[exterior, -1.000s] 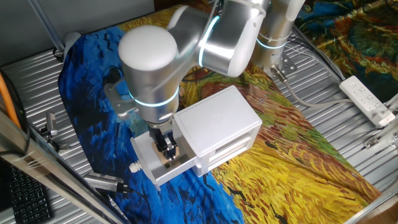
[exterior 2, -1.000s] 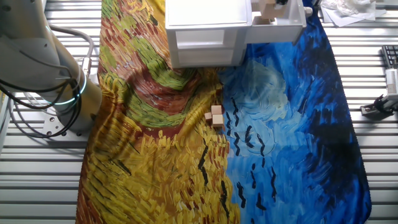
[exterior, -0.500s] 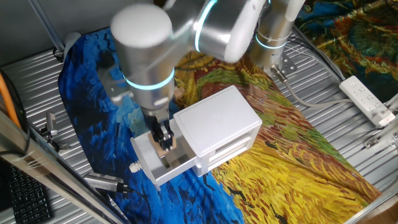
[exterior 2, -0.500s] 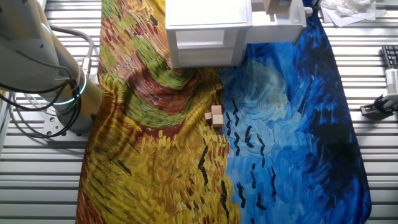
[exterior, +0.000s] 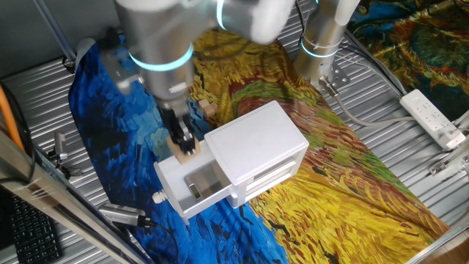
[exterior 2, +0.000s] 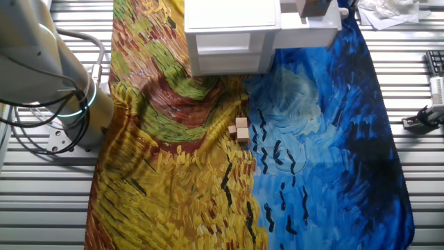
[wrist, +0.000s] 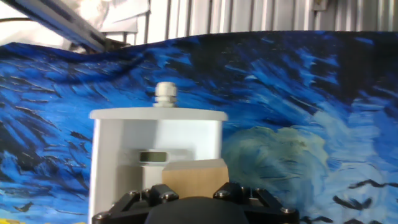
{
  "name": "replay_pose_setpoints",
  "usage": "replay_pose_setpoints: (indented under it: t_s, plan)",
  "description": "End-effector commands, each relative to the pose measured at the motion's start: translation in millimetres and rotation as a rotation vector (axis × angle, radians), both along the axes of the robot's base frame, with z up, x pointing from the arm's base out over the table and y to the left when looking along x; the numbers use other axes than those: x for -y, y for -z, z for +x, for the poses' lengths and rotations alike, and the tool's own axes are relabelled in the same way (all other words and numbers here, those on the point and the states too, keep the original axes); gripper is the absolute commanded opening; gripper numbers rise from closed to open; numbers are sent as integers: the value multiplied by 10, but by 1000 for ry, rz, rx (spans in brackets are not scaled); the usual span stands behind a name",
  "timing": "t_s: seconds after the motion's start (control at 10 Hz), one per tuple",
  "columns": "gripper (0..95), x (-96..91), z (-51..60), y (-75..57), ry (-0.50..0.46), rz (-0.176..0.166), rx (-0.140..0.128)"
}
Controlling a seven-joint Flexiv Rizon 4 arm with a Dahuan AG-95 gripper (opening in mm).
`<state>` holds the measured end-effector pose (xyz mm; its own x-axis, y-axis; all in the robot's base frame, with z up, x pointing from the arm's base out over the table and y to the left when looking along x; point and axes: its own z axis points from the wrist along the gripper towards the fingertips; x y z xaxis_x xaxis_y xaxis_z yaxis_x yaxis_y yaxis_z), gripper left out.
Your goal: Take something out of a drawer
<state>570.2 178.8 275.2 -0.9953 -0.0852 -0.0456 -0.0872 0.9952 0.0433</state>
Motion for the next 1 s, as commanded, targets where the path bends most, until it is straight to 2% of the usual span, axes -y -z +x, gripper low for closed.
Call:
replay_pose_setpoints:
  t_s: [0.1,0.2,0.3,0.5,0.7,1.0]
  plan:
    - [0,269,-65,-24,-3,6,7]
    - [0,404,-101,-11,-9,10,15]
    - [0,624,-181,22,-32,18,20]
    - [0,883,-298,126,-74,14,23]
    - [0,1022,-344,314,-94,-2,23]
    - [0,1170,-340,674,-71,-30,13]
